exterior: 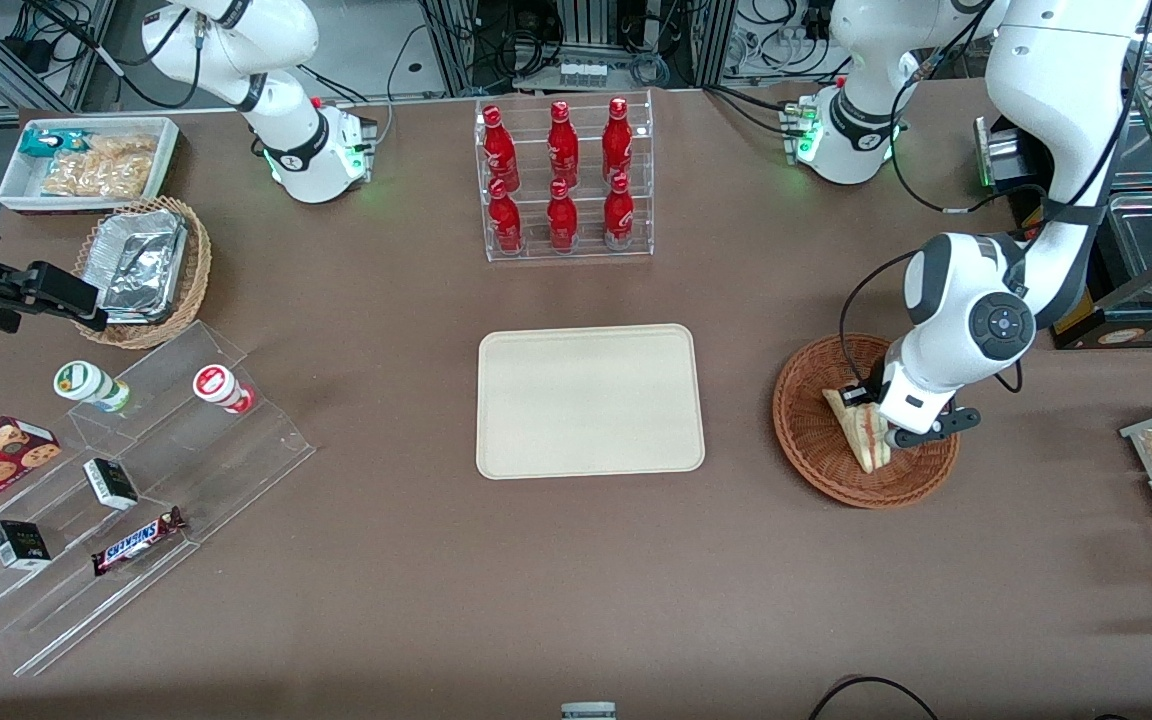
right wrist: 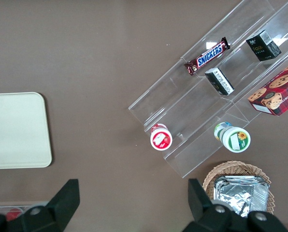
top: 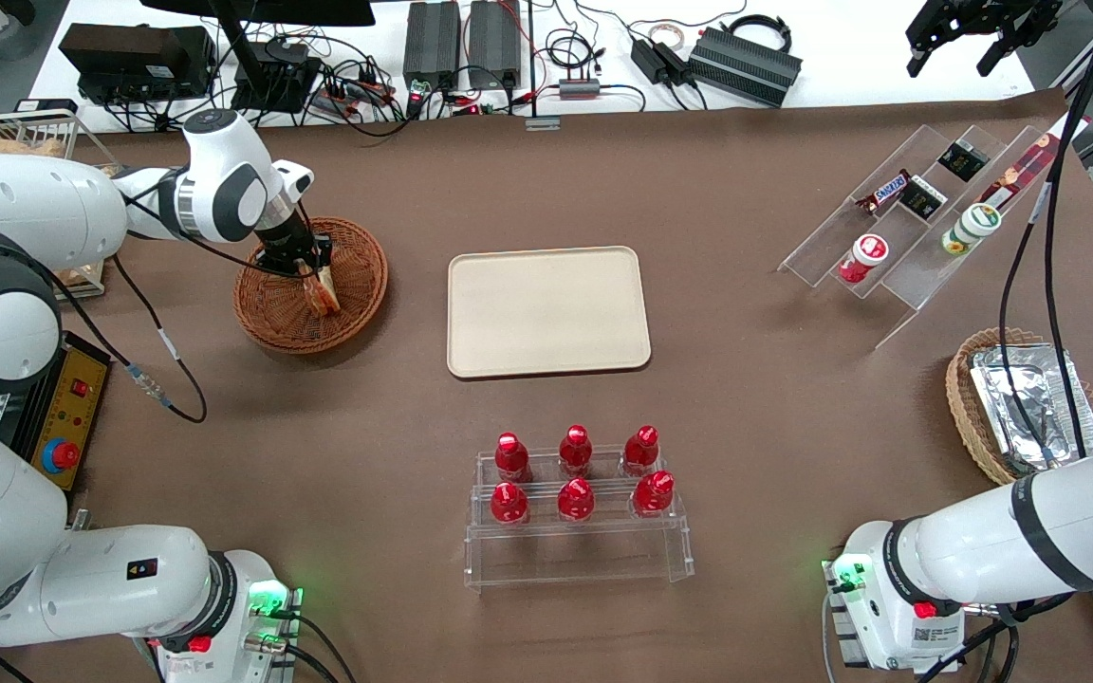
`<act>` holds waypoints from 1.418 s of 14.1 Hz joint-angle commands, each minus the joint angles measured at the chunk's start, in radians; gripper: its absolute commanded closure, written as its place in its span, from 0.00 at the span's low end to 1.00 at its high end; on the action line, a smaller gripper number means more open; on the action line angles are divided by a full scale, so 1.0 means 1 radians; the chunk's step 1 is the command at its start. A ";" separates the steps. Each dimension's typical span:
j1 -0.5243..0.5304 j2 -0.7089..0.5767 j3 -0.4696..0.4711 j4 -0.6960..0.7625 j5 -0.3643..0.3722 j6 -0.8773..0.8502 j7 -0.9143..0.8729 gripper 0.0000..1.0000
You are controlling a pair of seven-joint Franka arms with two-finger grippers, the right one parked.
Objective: Place sandwich from basket to tray
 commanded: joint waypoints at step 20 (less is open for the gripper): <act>-0.207 0.013 -0.177 0.273 -0.110 -0.185 -0.018 0.80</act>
